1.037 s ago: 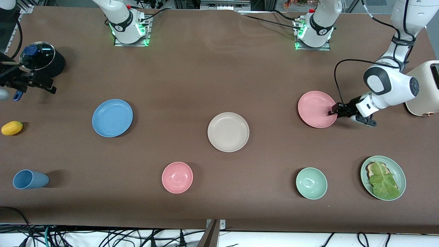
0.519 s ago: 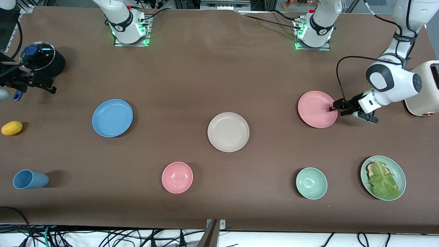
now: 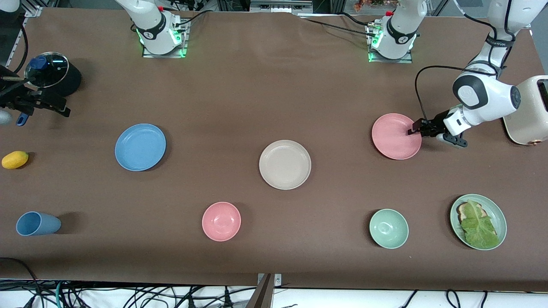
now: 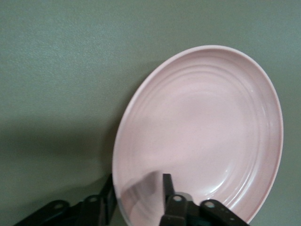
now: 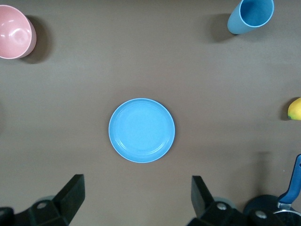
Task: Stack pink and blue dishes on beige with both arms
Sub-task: 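Lower the left gripper and pinch the pink plate's rim, then slide the pink plate with the left gripper onto the beige plate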
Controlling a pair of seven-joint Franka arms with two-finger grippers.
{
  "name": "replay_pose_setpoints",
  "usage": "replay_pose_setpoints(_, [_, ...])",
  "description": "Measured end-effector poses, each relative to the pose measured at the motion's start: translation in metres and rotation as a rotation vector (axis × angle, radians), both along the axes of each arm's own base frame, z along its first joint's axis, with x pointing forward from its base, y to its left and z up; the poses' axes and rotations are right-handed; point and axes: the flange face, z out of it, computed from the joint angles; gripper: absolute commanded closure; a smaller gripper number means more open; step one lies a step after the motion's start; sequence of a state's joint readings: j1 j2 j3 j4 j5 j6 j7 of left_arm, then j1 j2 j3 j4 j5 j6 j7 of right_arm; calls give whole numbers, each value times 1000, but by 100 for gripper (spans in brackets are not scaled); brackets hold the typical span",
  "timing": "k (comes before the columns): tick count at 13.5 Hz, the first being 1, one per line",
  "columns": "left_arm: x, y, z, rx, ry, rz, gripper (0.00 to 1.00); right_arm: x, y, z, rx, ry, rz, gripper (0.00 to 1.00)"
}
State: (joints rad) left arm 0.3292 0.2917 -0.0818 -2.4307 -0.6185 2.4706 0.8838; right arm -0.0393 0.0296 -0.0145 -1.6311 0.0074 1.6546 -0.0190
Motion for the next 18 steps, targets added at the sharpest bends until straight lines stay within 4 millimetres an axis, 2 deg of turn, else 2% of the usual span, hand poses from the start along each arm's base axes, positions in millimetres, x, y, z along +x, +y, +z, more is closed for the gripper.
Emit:
replay_pose_setpoints(7, [1, 0, 5, 3, -11, 0, 100, 0, 0, 0, 0, 0, 0, 0])
replay_pose_setpoints(10, [12, -3, 28, 3, -31, 21, 100, 0, 0, 0, 0, 0, 0, 0])
replay_pose_setpoints(12, [24, -21, 55, -12, -28, 49, 100, 0, 0, 0, 0, 0, 0, 0])
replay_pose_setpoints(14, [35, -47, 79, -14, -24, 74, 100, 0, 0, 0, 0, 0, 0, 0])
replay_pose_setpoints(18, [52, -115, 101, -8, 9, 120, 100, 0, 0, 0, 0, 0, 0, 0])
